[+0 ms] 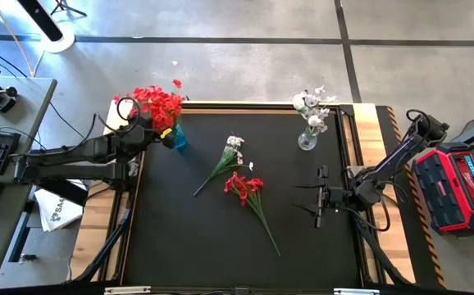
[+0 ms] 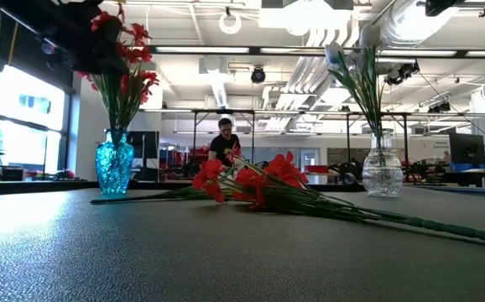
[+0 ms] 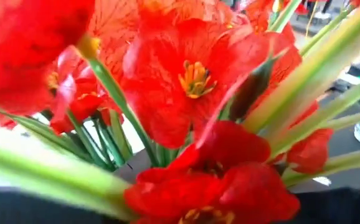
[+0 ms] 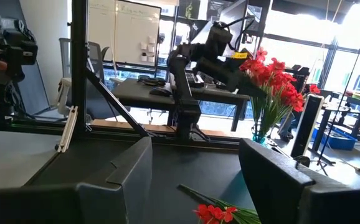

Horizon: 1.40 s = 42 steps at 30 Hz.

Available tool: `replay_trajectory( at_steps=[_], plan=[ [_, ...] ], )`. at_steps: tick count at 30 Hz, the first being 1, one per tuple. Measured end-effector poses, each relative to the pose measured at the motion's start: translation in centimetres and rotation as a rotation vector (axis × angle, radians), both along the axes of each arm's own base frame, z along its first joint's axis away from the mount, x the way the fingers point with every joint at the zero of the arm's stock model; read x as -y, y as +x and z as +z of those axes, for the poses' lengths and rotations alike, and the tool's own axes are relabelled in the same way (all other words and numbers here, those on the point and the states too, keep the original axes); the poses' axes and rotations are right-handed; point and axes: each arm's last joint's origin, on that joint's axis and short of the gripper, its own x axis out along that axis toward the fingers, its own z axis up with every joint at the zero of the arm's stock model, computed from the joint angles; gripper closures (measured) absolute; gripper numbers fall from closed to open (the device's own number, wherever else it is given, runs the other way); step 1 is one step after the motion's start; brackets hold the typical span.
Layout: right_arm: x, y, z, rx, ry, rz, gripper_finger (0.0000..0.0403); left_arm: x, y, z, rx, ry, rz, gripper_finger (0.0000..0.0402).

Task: Sort flowers into vase by color
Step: Put the red flowers into the blue vase

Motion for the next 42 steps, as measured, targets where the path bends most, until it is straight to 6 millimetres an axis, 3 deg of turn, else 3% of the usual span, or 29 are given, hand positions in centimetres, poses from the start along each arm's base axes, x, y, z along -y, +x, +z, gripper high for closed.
replay_trajectory(
  at_steps=[5, 18, 27, 37, 42],
  plan=[
    [0.1, 0.1, -0.1, -0.005, 0.007, -0.003, 0.019, 0.1, -0.5, 1.3, -0.029, -0.039, -0.031, 0.0232],
    [0.6, 0.5, -0.3, -0.022, 0.025, -0.034, 0.019, 0.3, -1.6, 5.4, 0.006, -0.061, -0.141, 0.0121],
    [0.6, 0.5, -0.6, -0.04, 0.032, -0.028, 0.019, 0.7, -2.9, 9.4, 0.057, 0.0, -0.156, 0.0117],
    [0.6, 0.5, -0.7, -0.048, 0.051, -0.025, 0.019, 0.0, -1.7, 9.7, -0.015, 0.062, -0.076, 0.0117],
    [0.7, 0.6, -0.7, -0.048, 0.05, -0.028, 0.019, 0.9, -0.3, 12.2, 0.007, 0.094, -0.306, 0.0118]
  ],
)
